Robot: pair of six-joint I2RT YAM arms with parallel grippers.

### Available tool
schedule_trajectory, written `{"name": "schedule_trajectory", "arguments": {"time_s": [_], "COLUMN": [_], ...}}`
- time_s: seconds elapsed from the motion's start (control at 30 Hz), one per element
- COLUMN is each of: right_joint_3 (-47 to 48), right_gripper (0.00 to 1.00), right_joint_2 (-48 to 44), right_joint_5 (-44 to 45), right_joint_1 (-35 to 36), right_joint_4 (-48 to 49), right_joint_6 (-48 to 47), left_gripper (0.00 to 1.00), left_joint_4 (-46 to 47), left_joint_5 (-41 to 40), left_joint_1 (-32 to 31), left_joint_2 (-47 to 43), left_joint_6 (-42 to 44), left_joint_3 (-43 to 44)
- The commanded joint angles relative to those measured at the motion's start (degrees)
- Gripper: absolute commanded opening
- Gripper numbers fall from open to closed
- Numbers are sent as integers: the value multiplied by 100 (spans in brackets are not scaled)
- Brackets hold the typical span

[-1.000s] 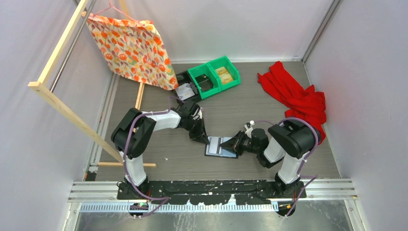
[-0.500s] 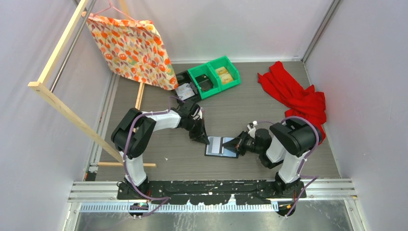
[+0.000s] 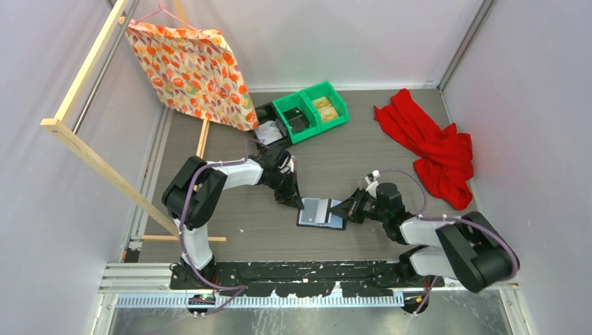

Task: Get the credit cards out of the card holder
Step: Remove the credit card from the card holder, then place the credit card in the storage box.

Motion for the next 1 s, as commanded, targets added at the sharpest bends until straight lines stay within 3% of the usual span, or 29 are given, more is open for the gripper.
{"name": "schedule_trajectory", "arguments": {"time_s": [0.0,0.37,0.6,0.7,0.97], "right_joint_3": [458,1234,1775,2197,3463], "right_gripper": [1,1,1,1,1], "right_joint_2": [-842,-2540,-2889,-2794,-1498], "right_joint_5": [182,367,620,1023,2142], "right_joint_1": [-20,-33,-36,-39,-34], "right_joint_4": [-1878,-4200,-4763,-4790,-4305], "right_joint_6": [-821,-1223,-1112,-952,-571], "left_gripper": [0,1,1,1,16], "left_joint_4": [-497,-480,-616,-684,-1202], "left_joint_5": [-1168,-1112,-1162,-1219,-1455], "left_joint_1": [-28,-21,-27,-28,-26], "left_joint_2": [448,254,-126,-484,-1349], "left_joint_6": [352,329,277,215,282], "left_joint_3": [-220,-254,-202,-259,-97]}}
